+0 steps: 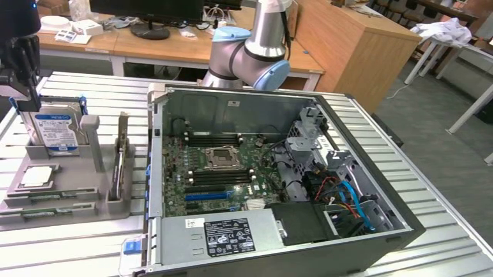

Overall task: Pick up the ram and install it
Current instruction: 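Pick up the ram and move it above insertion slot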

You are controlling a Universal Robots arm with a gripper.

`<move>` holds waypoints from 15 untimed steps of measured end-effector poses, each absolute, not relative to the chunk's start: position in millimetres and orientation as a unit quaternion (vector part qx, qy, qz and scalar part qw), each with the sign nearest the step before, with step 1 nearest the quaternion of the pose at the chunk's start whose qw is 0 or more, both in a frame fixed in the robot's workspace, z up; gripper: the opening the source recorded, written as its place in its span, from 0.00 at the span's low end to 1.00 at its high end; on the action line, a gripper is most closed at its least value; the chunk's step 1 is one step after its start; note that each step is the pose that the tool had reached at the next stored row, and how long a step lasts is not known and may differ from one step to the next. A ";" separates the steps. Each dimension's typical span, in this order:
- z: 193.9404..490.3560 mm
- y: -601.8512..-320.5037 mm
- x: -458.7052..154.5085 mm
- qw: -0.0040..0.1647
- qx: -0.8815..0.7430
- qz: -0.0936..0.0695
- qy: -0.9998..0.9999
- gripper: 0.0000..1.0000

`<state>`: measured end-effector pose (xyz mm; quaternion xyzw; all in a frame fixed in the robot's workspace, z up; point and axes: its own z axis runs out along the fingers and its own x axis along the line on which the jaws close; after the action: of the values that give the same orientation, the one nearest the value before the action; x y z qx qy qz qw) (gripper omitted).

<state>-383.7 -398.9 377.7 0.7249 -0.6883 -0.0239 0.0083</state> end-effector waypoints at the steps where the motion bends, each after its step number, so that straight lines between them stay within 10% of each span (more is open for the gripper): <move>1: 377.7 -398.9 -383.7 0.008 0.725 -0.024 -0.688 0.11; 15: 377.6 -401.0 -383.6 0.008 0.713 -0.024 -0.701 0.11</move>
<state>-383.6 -401.0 377.6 0.7132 -0.7005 -0.0241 0.0079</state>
